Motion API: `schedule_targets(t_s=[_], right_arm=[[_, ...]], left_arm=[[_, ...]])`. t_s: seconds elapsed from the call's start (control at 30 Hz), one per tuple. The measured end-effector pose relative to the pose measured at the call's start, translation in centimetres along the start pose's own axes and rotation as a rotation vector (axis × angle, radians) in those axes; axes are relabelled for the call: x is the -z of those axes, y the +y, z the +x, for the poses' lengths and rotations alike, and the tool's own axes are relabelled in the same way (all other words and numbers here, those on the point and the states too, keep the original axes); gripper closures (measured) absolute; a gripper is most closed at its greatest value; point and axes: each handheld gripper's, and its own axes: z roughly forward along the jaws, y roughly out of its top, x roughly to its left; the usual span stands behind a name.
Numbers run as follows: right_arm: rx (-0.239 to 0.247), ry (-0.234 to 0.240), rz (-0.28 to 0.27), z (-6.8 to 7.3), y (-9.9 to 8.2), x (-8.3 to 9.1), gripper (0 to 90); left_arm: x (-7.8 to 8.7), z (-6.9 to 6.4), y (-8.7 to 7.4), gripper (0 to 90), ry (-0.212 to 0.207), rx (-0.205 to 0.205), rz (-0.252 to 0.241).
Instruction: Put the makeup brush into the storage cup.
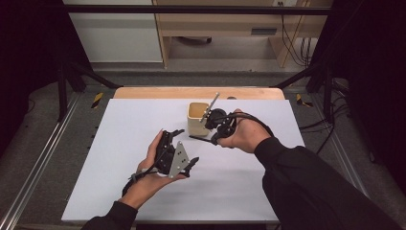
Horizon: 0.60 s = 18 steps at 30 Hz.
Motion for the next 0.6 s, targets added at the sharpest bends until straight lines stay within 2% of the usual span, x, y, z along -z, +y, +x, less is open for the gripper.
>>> schedule_targets(t_s=[0.07,0.13,0.3,0.6], right_arm=[[-0.006,0.000,0.006,0.08,0.06,0.05,84.0],[0.011,0.000,0.004,-0.01,0.02,0.05,84.0],[0.009,0.006,0.008,0.10,0.05,0.00,84.0],[0.022,0.017,0.007,0.33,0.11,0.07,84.0]], left_arm=[[0.01,-0.01,0.00,3.3,-0.002,-0.001,0.000],[0.03,-0.10,0.05,3.2,0.001,-0.016,0.002],[-0.07,-0.14,0.09,3.3,-0.003,-0.010,0.002],[-0.19,-0.41,0.36,4.0,-0.002,-0.031,0.005]])
